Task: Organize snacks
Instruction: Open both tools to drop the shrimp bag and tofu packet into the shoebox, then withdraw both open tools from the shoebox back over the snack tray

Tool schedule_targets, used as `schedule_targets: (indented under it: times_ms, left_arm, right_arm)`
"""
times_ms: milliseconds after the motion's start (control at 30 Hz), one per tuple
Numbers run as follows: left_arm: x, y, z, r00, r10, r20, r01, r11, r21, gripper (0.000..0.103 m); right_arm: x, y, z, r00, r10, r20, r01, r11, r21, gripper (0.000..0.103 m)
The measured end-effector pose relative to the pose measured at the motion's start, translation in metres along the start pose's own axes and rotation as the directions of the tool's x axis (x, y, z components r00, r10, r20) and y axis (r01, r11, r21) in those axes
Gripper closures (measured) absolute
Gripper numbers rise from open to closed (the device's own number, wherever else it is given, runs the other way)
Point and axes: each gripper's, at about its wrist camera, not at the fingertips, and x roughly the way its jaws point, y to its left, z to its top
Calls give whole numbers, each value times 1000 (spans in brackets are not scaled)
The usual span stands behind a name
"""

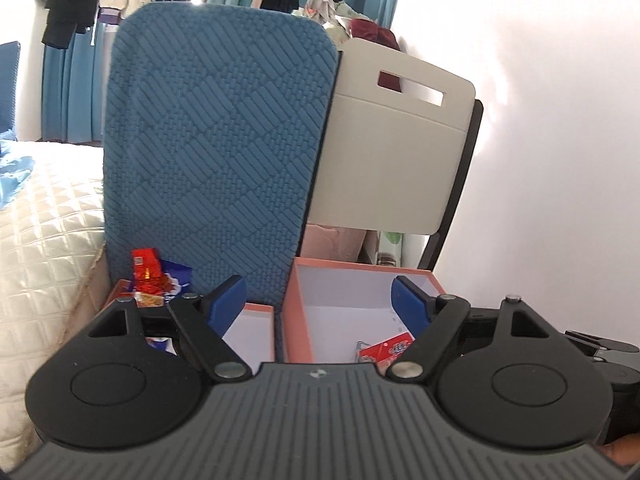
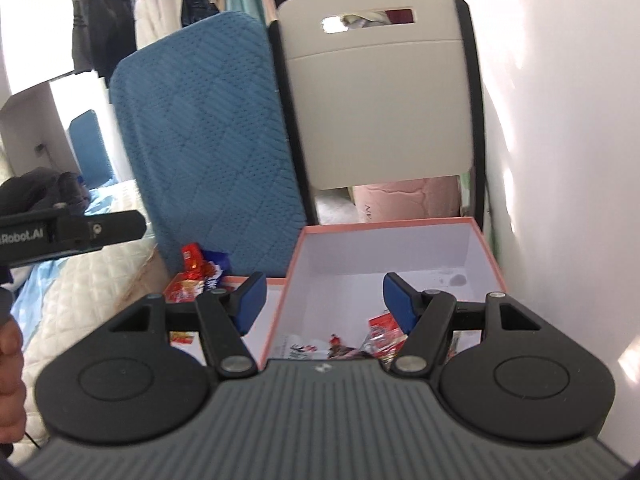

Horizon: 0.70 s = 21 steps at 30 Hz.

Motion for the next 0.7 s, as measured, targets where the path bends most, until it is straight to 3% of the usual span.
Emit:
schedule_targets:
  times_ms: [300,700]
  left_arm:
    - [-30,36,-18,1000,26,16,-26,999,-24,18]
    - [-43,85,-47,997,82,-3,-82,994,-75,17]
  right_arm:
    - [-5,38,-11,999,51,17,-50,998,-30,36]
    - [13,81,-36,992,107,-67,-112,991,-73,36]
